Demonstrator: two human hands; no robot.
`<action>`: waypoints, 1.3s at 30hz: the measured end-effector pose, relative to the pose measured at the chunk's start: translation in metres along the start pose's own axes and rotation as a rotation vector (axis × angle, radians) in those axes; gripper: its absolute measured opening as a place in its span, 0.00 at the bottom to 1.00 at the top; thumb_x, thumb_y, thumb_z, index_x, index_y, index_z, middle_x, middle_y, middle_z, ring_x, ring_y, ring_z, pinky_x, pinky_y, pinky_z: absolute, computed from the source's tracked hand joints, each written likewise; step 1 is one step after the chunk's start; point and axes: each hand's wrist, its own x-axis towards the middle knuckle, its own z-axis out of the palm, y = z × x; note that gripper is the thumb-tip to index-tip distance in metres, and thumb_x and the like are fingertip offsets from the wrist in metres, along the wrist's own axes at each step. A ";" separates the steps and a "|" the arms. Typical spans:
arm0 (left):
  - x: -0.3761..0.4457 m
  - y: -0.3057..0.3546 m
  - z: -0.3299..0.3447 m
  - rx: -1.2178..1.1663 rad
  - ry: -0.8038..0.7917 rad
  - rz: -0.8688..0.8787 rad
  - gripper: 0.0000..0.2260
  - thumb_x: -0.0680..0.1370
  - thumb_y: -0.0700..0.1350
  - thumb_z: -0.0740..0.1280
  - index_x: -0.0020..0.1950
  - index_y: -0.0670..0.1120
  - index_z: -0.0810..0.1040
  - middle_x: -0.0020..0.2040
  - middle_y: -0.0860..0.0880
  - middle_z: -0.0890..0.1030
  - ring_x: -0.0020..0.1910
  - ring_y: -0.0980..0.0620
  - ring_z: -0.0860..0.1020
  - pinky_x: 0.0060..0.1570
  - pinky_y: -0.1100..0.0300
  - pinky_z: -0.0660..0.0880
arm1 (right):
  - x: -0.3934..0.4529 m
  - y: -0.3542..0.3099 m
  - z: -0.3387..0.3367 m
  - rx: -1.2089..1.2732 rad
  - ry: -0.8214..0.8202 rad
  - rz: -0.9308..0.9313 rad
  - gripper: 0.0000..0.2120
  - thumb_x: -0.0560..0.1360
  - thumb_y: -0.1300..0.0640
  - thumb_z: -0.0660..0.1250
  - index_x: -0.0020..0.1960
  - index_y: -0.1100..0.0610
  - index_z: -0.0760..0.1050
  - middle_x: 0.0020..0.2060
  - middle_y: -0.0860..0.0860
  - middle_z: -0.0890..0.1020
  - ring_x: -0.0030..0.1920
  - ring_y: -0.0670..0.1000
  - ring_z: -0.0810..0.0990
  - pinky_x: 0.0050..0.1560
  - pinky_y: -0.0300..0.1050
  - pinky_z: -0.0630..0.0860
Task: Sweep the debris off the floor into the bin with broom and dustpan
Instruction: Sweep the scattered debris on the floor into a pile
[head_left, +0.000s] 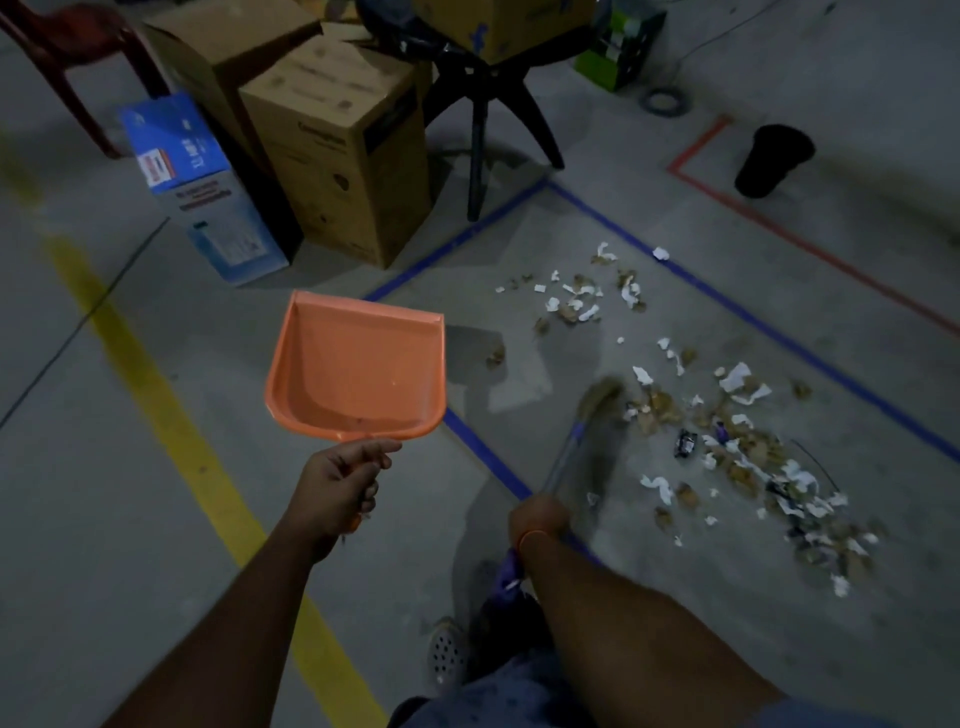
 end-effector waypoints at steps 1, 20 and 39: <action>0.005 0.002 0.001 -0.003 -0.006 -0.005 0.15 0.81 0.30 0.59 0.55 0.42 0.84 0.43 0.43 0.75 0.28 0.52 0.67 0.27 0.61 0.64 | 0.000 -0.005 -0.001 -0.045 -0.021 0.004 0.17 0.79 0.51 0.60 0.63 0.57 0.77 0.60 0.52 0.79 0.60 0.52 0.80 0.54 0.42 0.77; 0.197 0.100 -0.019 0.096 -0.086 -0.003 0.15 0.81 0.29 0.58 0.58 0.39 0.82 0.44 0.44 0.76 0.26 0.55 0.66 0.24 0.63 0.64 | 0.097 -0.161 -0.004 0.257 -0.106 0.186 0.13 0.79 0.57 0.62 0.58 0.63 0.78 0.54 0.58 0.83 0.56 0.57 0.82 0.53 0.47 0.78; 0.404 0.168 0.013 0.321 -0.473 -0.016 0.15 0.83 0.33 0.59 0.66 0.42 0.78 0.41 0.43 0.75 0.22 0.59 0.66 0.27 0.68 0.54 | 0.307 -0.233 0.067 0.488 -0.087 0.354 0.14 0.67 0.37 0.62 0.45 0.44 0.78 0.44 0.43 0.85 0.35 0.42 0.80 0.44 0.42 0.83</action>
